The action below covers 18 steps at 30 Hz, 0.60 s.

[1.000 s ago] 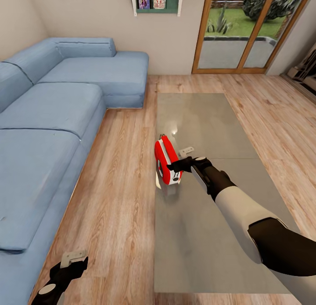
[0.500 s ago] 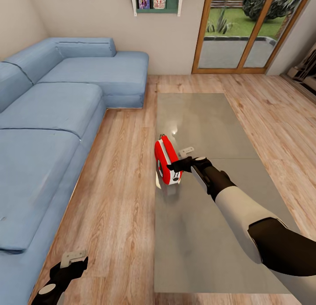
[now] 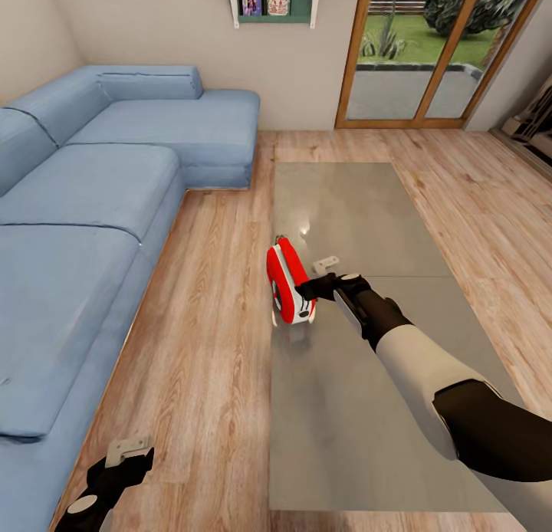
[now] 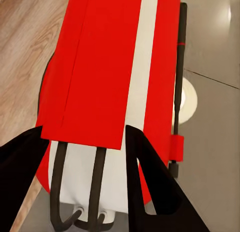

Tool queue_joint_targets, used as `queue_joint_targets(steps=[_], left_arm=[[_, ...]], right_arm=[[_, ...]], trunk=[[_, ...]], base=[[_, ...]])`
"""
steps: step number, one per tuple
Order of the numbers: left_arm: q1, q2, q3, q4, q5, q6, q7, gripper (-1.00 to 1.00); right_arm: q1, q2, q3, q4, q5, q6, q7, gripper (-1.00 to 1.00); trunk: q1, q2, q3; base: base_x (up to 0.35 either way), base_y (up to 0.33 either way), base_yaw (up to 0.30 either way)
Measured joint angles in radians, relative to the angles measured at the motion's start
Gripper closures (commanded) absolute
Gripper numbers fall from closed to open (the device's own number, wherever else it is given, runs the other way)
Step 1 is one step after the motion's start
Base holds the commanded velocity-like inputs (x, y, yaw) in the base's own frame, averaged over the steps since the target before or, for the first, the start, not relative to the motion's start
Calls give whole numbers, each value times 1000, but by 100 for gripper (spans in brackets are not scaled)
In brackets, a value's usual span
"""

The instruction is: Turn on the radio receiver that's on the table in the living room.

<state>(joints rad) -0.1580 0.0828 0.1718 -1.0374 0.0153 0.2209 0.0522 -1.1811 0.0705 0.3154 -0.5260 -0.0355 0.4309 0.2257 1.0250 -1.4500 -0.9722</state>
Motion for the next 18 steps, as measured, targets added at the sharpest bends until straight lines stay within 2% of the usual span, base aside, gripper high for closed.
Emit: queue_joint_targets(steps=[14,15,18], left_arm=[[0,0,0,0,1,0,-5,-100],[0,0,-14,-1,2,1,-7,-100],[0,0,-22,0,2,1,-7,-100]], right_arm=[[0,0,0,0,1,0,0,100],[0,0,0,0,3,0,1,100],[0,0,0,0,3,0,1,100]], trunk=[[0,0,0],[0,0,0],[0,0,0]], base=[[0,0,0],[0,0,0],[0,0,0]])
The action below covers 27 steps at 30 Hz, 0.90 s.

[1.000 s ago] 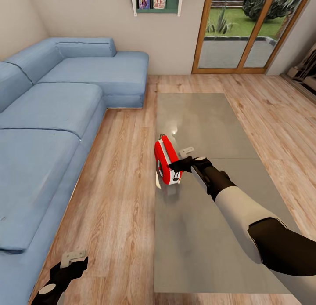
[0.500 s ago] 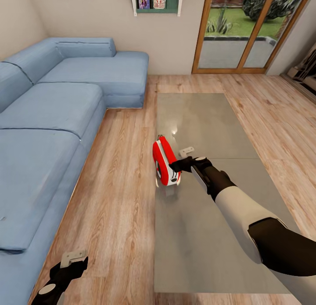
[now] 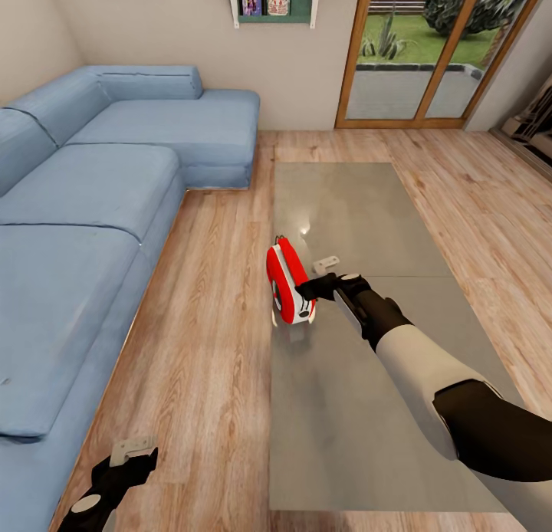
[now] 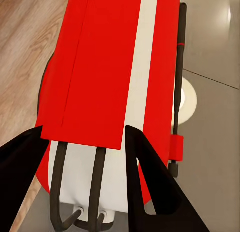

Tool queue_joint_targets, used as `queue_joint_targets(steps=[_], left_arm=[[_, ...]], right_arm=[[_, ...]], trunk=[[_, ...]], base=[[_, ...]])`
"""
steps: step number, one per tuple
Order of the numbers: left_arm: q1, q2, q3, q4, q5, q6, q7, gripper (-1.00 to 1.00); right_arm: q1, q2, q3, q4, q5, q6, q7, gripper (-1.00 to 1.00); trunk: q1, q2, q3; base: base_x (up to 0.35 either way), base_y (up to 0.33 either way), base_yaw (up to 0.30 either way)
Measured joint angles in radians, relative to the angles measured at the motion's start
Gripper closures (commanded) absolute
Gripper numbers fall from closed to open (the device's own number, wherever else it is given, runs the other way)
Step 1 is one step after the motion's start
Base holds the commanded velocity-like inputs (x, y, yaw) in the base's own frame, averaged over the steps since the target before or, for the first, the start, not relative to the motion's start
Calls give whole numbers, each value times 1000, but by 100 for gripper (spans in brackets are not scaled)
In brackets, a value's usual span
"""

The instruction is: Turn on the radio receiver that's on the table in the living room.

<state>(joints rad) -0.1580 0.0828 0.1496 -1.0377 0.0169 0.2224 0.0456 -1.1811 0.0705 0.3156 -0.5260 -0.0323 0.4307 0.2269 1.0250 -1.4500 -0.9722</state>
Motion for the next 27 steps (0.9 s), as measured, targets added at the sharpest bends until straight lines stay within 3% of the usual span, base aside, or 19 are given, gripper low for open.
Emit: queue_joint_targets(steps=[4,27], left_arm=[[0,0,-2,0,0,0,0,-100],[0,-1,-4,0,-2,-1,9,-100]], right_arm=[[0,0,0,0,0,0,0,100],[0,0,1,-1,3,5,1,100]], trunk=[[0,0,0],[-88,161,72]], base=[[0,0,0],[0,0,0]])
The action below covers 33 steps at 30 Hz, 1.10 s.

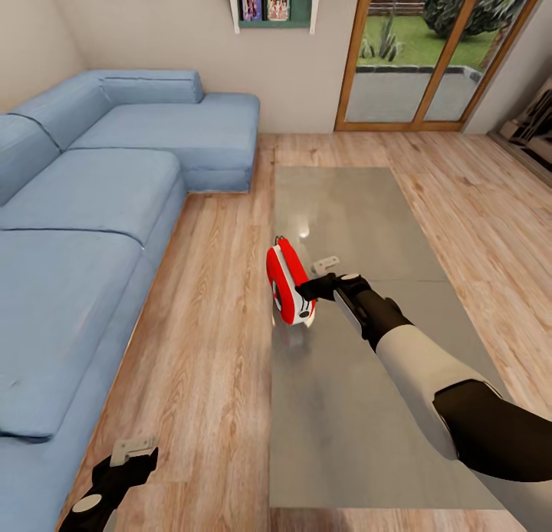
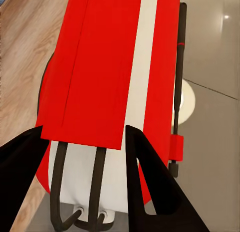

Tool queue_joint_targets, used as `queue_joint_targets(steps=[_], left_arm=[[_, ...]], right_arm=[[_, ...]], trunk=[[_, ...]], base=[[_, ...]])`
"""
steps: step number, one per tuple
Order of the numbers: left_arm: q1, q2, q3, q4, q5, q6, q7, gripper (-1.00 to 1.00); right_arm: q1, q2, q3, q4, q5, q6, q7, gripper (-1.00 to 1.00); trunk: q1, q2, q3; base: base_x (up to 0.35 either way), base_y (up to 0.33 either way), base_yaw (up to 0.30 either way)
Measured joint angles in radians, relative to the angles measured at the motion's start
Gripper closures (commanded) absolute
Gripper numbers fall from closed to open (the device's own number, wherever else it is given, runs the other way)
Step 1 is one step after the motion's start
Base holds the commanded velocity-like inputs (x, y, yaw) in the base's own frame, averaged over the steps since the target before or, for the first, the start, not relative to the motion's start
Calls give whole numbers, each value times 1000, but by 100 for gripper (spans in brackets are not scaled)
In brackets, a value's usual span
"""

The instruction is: Turn on the radio receiver that's on the table in the living room.

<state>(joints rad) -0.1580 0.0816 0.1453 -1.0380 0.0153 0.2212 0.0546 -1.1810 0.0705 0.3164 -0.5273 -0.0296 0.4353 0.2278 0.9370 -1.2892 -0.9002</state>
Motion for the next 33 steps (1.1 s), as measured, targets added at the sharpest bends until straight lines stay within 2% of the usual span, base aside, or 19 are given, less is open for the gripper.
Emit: queue_joint_targets(steps=[14,19,27,33], left_arm=[[0,0,0,-1,-2,0,1,-100],[0,0,1,0,-2,0,1,-100],[0,-1,0,0,-2,0,1,-100],[0,-5,2,-1,1,0,0,-100]], right_arm=[[0,-1,-1,-5,2,18,4,100],[0,-13,-1,-7,6,17,7,100],[0,-15,0,-11,3,15,10,100],[0,-15,0,-11,2,9,10,100]], trunk=[[-54,98,44],[-73,133,60],[-104,189,86],[-104,189,95]], base=[[0,0,0],[0,0,0],[0,0,0],[0,0,0]])
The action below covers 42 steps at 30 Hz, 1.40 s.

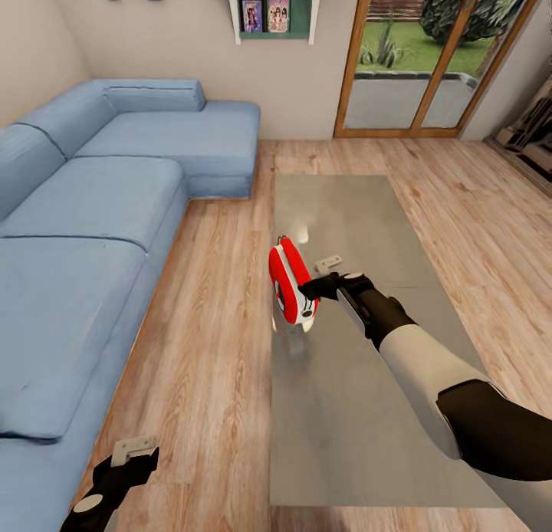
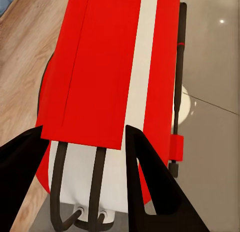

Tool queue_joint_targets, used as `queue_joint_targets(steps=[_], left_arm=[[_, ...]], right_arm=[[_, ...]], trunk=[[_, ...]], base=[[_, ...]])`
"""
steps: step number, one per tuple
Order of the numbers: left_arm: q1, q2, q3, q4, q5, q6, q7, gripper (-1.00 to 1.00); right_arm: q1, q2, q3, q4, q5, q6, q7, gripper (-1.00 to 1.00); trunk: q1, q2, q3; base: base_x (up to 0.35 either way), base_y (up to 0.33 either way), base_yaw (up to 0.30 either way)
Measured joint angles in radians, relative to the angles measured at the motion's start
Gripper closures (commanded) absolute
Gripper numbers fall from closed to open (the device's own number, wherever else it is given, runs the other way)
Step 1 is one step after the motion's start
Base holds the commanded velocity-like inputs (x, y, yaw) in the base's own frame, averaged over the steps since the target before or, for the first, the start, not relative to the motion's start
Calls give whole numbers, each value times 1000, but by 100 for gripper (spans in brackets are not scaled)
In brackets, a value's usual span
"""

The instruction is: Turn on the radio receiver that's on the table in the living room.

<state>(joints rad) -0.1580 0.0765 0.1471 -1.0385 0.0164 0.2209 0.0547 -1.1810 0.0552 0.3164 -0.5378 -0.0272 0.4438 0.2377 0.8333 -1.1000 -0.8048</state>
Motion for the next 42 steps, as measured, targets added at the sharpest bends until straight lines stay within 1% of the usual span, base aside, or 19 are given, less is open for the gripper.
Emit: queue_joint_targets(steps=[42], left_arm=[[0,0,1,0,-1,-3,-1,-100]], right_arm=[[0,1,1,0,1,10,0,100]], trunk=[[0,0,69]], base=[[0,0,0]])
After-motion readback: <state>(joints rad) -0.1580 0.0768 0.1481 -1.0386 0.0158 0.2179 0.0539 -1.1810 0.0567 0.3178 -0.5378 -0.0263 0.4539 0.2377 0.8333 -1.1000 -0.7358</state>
